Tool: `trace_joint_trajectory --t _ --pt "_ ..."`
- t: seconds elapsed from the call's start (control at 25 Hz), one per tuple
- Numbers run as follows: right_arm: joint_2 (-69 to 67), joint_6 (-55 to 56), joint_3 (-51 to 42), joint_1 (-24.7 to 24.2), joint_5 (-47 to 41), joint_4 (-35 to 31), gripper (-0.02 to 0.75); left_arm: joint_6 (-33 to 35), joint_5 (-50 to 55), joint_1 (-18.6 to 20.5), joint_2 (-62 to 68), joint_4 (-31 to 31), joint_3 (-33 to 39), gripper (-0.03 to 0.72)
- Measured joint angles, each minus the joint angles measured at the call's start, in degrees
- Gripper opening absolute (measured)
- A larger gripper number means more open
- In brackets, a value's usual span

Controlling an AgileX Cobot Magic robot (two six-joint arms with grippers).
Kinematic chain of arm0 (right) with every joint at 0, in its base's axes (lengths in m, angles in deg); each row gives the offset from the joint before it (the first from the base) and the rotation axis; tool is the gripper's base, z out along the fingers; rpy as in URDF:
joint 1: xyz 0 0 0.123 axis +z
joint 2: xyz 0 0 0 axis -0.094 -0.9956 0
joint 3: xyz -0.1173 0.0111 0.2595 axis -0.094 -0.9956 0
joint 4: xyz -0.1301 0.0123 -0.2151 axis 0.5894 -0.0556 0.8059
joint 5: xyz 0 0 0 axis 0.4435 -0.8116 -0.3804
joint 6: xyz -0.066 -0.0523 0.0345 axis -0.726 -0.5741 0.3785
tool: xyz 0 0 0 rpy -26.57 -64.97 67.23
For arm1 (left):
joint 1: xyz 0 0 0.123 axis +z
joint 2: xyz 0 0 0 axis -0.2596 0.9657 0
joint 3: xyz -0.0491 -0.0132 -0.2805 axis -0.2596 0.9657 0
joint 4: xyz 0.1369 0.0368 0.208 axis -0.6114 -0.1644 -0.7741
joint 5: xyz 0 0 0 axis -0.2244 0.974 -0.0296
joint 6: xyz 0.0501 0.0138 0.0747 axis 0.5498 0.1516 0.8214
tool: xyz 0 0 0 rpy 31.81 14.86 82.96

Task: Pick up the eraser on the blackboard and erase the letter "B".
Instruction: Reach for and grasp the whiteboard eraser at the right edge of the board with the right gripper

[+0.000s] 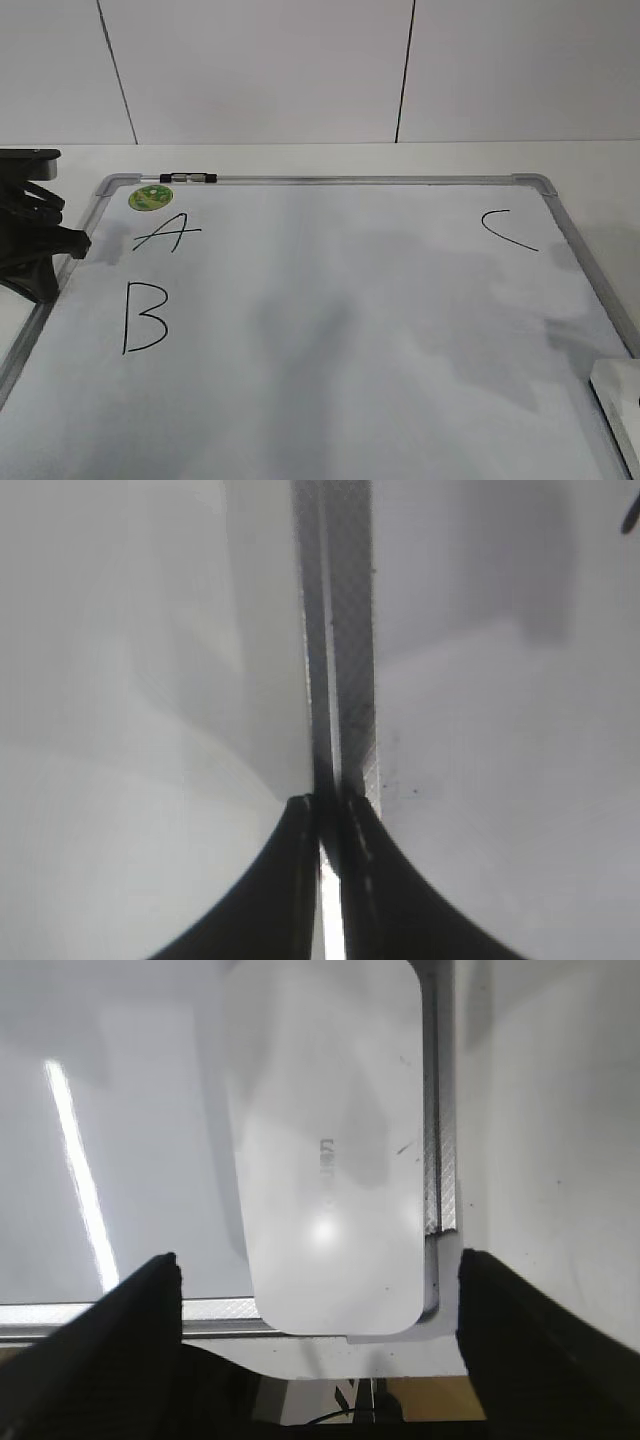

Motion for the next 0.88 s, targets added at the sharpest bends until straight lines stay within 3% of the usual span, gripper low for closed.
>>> trace_joint_trajectory --t 0.64,0.88 --pt "-4.04 0.1 -0.97 0.0 7.93 4.22 0.595 0.0 0.0 0.0 0.0 0.0 0.0 0.016" --pt "0.16 0.97 -5.65 0.0 14.03 3.47 0.592 0.0 -0.1 0.0 0.0 0.0 0.0 0.016"
